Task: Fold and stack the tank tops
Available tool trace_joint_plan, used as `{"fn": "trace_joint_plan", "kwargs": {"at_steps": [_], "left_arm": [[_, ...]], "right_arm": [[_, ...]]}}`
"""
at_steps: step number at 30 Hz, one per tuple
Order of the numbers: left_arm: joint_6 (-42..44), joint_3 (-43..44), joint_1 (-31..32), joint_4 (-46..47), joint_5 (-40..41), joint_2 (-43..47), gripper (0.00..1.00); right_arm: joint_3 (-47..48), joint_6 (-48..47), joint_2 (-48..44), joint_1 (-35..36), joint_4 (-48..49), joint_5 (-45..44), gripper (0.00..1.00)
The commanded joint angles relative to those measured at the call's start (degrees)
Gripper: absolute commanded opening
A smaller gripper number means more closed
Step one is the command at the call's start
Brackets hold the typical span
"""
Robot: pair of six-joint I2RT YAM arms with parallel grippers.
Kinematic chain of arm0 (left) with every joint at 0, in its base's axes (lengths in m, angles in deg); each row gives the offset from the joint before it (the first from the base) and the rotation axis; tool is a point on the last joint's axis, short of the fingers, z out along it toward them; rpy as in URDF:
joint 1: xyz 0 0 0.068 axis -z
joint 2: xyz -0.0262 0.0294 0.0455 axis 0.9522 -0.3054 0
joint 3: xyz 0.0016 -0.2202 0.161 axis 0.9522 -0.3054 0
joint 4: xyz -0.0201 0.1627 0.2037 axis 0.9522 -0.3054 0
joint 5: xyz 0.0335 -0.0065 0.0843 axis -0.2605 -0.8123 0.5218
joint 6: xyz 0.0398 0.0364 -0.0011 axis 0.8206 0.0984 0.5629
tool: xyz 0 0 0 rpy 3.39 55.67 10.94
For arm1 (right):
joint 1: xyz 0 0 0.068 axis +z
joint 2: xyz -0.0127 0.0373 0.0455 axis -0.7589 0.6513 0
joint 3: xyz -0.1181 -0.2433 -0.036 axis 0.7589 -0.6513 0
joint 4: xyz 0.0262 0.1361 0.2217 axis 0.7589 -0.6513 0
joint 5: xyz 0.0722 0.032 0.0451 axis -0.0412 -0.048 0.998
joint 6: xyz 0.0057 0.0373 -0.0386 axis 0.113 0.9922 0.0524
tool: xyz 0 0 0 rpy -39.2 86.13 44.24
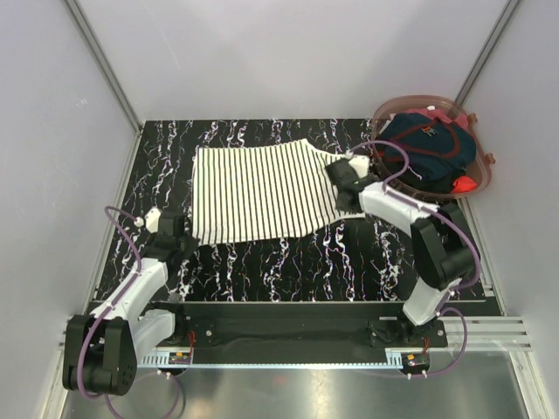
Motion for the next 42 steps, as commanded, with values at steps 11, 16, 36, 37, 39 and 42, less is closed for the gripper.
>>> {"fn": "trace_joint_plan", "kwargs": {"at_steps": [11,16,36,37,39,42], "left_arm": [[3.96,4.07,-0.24,3.09,1.57,0.26,0.0],[2.99,5.03,-0.24,2.04,1.75,0.26,0.0],[-1.32,11.19,-0.33,-0.78,3.68,-2.99,0.0],[-1.23,11.19,-0.33,-0.87,3.77,-2.99,0.0],[-1.32,11.01,-0.33,-0.96,4.12,-2.99,0.0],[-1.14,10.83,-0.42,-1.13,4.29,-2.73,0.0]], "right_arm": [[-7.24,-9.73,-6.05,18.6,10.47,18.89,0.71],[-2.59,-14.39,-2.19,23.07,9.07,14.94,0.68],[7.7,-21.35,13.72,29.33,8.1,-12.48,0.82],[7.71,-20.99,14.42,29.33,7.4,-14.67,0.83],[8.14,-19.59,15.22,29.15,5.39,-17.23,0.83],[7.71,-16.34,15.49,28.45,2.49,-20.74,0.8]]}}
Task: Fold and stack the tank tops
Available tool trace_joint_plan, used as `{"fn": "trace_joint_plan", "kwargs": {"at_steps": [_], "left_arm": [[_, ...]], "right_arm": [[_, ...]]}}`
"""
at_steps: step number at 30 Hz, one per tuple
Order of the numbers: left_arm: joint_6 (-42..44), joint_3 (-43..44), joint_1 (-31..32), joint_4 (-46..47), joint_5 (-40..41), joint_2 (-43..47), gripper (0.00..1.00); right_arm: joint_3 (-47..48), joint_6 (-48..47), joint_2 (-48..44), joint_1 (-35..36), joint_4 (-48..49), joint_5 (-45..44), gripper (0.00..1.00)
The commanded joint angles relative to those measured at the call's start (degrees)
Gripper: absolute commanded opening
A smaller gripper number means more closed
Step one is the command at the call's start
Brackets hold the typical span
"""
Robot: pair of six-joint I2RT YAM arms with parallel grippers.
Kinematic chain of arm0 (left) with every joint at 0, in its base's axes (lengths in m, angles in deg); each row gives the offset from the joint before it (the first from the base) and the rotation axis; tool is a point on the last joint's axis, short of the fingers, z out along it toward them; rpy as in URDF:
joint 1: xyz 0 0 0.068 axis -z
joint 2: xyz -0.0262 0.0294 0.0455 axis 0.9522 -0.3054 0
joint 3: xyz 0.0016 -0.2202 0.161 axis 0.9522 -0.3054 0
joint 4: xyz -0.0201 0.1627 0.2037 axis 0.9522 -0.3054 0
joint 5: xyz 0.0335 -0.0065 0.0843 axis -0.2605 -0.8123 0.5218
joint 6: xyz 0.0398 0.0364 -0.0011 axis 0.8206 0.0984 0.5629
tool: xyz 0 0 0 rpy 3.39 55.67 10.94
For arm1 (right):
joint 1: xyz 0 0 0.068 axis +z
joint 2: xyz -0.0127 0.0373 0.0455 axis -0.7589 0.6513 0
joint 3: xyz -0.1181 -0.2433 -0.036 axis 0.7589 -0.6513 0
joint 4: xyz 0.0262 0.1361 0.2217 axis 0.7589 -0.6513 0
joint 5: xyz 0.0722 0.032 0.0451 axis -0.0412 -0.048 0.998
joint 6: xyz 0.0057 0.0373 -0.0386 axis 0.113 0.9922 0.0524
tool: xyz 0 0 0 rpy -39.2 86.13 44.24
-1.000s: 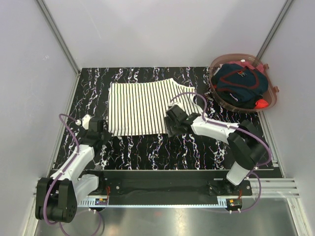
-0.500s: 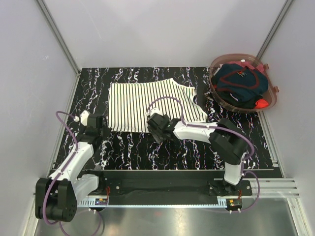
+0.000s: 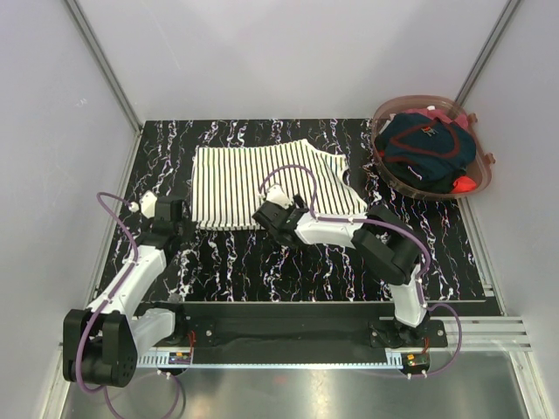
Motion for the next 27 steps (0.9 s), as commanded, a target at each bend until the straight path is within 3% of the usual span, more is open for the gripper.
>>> {"fn": "trace_joint_plan", "kwargs": {"at_steps": [1,5,20,23,27], "left_arm": [[-0.4,1.81,-0.4,0.57,2.48,0.31,0.0],[-0.23,1.45,-0.4,0.57,2.75,0.93,0.0],[0.04,0.05,-0.4,0.92,2.92,1.81,0.0],[0.13,-0.13,-0.4,1.01,2.92,1.98,0.0],[0.3,-0.3,-0.4,1.28,2.92,1.98,0.0]], "right_arm": [[0.08,5.28,0.5,-0.9,-5.33,-8.01,0.76],[-2.29,9.07,-2.15,-1.87,-7.52,-9.95,0.63],[-4.05,16.89,-5.75,-8.2,-13.51,-12.67,0.52],[-4.75,16.37,-6.89,-8.55,-12.37,-11.1,0.49],[-7.3,14.44,-11.8,-8.55,-9.21,-2.23,0.48]]}}
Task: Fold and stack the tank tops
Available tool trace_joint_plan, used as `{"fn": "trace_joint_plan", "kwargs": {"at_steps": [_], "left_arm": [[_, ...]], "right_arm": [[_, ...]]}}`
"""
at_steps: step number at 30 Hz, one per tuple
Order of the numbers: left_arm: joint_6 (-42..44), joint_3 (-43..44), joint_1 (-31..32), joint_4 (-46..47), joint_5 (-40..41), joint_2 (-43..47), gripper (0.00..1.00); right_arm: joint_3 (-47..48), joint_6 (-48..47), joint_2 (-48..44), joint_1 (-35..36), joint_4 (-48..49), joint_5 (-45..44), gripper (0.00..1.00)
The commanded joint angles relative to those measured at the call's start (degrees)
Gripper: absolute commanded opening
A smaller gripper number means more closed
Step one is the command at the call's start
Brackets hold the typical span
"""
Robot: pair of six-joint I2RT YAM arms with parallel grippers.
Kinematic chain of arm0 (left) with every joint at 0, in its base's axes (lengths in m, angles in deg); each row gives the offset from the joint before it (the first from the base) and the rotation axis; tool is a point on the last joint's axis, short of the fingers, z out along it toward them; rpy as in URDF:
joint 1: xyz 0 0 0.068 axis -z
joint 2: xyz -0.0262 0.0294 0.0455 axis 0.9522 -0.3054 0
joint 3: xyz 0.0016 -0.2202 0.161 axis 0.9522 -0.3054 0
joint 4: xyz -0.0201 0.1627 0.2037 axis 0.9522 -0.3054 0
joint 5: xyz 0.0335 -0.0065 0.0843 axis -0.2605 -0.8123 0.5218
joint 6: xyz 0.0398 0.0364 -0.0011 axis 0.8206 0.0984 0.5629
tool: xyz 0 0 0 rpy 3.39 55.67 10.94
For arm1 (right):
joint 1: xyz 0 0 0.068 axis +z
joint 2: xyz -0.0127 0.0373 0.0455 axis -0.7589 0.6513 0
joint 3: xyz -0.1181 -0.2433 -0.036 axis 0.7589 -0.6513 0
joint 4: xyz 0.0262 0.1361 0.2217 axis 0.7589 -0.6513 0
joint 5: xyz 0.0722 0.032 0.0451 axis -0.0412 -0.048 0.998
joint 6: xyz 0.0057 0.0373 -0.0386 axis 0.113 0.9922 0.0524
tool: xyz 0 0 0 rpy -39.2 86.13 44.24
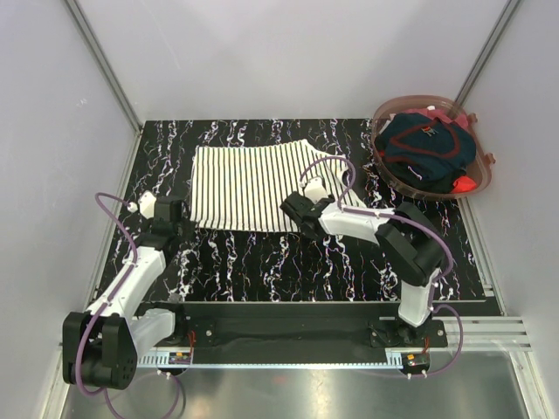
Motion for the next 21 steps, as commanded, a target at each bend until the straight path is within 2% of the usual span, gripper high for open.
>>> {"fn": "trace_joint_plan", "kwargs": {"at_steps": [1,9,14,21], "left_arm": [[0.35,-0.37,-0.36,1.65,2.09,0.91,0.0],[0.35,0.33,-0.36,1.65,2.09,-0.06,0.0],[0.7,-0.1,-0.36,1.65,2.44,0.21,0.0],[0.87,-0.9,-0.35,2.26,2.18,0.38,0.0]], "right_arm": [[-1.97,-0.69,-6.46,0.1,3.91,6.63,0.48],[-0.49,-2.98,-8.84,-1.3,4.62,19.03,0.48],[0.22,-2.46,-9.36,-1.65,4.36,26.84,0.38],[-2.06,2.03,-10.86,-3.58,4.0,34.41,0.33]]}}
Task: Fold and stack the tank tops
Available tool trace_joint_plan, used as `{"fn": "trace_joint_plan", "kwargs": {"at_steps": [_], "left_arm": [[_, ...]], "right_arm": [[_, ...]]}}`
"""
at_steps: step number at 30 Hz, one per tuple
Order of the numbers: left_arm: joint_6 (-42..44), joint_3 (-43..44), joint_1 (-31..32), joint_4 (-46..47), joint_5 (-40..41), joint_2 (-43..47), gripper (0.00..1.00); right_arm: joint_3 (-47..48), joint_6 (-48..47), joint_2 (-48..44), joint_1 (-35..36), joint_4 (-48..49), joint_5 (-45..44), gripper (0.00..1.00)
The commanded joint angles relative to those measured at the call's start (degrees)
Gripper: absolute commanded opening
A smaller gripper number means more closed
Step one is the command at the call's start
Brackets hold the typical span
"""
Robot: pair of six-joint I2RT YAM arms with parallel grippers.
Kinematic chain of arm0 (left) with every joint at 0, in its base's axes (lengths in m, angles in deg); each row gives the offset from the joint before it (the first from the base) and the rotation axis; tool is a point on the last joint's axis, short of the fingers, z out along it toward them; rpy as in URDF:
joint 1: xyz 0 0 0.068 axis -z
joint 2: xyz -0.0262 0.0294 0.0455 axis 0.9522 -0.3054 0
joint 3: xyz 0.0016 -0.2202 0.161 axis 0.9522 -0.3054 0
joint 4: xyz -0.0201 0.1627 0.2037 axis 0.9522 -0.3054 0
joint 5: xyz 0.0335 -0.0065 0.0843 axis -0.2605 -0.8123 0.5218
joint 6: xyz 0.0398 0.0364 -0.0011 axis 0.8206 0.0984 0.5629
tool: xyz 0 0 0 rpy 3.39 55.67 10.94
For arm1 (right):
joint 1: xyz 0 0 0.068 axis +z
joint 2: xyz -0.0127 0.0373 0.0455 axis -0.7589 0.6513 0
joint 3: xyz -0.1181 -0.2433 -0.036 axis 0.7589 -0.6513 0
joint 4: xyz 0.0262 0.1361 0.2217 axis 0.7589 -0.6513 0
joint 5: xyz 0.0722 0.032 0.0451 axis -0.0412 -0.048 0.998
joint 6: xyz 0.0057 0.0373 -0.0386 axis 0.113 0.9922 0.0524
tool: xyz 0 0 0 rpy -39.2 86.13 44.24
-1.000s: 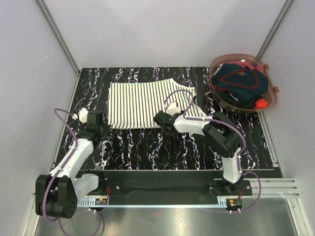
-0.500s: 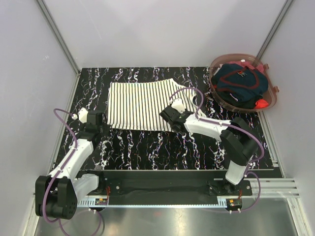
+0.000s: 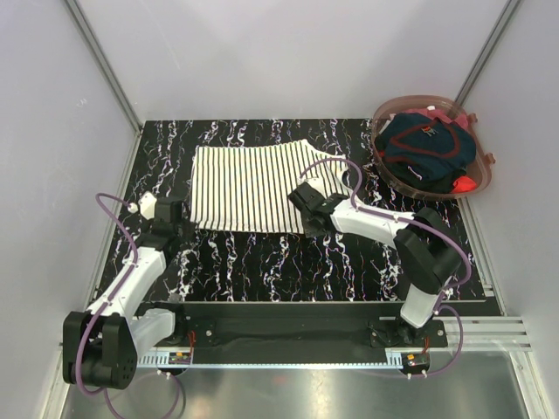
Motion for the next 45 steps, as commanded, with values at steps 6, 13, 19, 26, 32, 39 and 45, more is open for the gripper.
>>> {"fn": "trace_joint_plan", "kwargs": {"at_steps": [6,13,19,26,32,39,45], "left_arm": [[1.03,-1.56,-0.27,2.94,1.81,0.38,0.0],[1.21,-1.29,-0.35,2.68,1.98,0.47,0.0],[1.21,-1.73,-0.27,2.86,1.98,0.65,0.0],[1.12,-2.78,-0.27,2.77,1.46,1.17,0.0],[0.06,-4.45,-0.18,0.75,0.32,4.24,0.0],[-2.05,-6.13,0.26,-0.83,-0.21,7.32,0.0],[-2.22,-3.76,0.26,-1.36,0.4,4.34,0.0]], "right_arm": [[-2.5,3.9,-2.31,-5.48,4.16,10.43,0.34],[-0.83,3.37,1.73,-6.98,5.3,11.74,0.38],[-1.7,3.72,3.31,-6.98,5.13,10.78,0.42],[-2.75,4.24,3.23,-6.98,3.63,10.08,0.24],[-4.78,4.77,-2.48,-7.07,1.0,8.84,0.12],[-2.24,4.25,-2.57,-6.98,-2.08,8.67,0.01],[4.17,2.14,-1.0,-7.68,-4.36,8.49,0.0]]}}
